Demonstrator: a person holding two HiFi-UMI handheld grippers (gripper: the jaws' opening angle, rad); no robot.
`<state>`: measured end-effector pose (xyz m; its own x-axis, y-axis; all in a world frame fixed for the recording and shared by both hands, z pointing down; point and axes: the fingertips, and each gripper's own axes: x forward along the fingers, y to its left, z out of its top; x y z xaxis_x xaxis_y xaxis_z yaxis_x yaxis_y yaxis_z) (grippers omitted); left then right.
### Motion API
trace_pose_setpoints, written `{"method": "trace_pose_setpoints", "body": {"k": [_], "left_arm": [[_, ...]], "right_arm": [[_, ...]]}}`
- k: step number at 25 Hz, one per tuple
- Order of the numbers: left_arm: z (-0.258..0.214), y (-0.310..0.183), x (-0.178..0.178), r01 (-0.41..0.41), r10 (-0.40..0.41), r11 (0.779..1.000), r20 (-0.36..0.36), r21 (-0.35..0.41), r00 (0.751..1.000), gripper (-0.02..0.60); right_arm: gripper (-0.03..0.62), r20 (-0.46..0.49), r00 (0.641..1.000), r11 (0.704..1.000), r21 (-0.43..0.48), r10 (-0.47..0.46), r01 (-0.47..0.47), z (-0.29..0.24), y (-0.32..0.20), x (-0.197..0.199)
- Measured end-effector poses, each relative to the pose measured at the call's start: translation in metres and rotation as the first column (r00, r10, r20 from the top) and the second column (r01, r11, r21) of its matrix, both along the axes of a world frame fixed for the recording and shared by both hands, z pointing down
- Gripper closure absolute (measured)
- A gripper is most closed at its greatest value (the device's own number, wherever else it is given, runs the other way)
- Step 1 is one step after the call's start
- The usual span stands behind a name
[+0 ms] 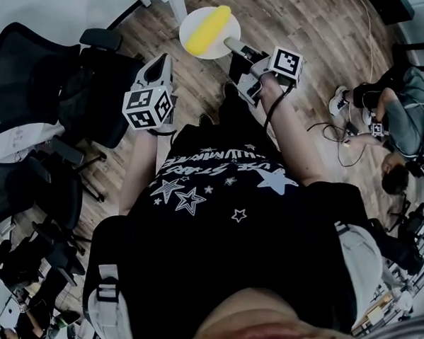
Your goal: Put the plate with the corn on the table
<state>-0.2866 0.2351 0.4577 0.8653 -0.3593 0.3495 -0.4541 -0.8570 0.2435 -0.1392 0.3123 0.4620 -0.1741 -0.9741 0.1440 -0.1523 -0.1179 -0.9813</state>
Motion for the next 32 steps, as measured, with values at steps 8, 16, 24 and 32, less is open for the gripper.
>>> {"method": "trace_pose_setpoints", "body": {"k": [8,16,24,32], "left_arm": [[0.014,-0.009,0.023,0.009,-0.008,1.0,0.033,-0.018,0.999,0.577],[0.009,-0.063,0.086,0.057,-0.056,0.998,0.055,-0.015,0.997,0.577],[0.008,-0.116,0.156,0.112,-0.11,0.994,0.081,-0.018,0.991,0.577],[0.006,-0.144,0.202,0.195,-0.193,0.981,0.093,-0.011,0.977,0.577]], "right_arm": [[0.554,0.002,1.0,1.0,0.001,-0.031,0.031,0.011,-0.017,0.023],[0.554,0.019,0.996,0.997,0.0,-0.082,0.082,0.012,-0.077,0.09],[0.554,0.0,0.987,0.987,0.004,-0.162,0.162,0.009,-0.14,0.161],[0.554,0.017,0.965,0.965,0.001,-0.262,0.262,0.01,-0.174,0.206]]}}
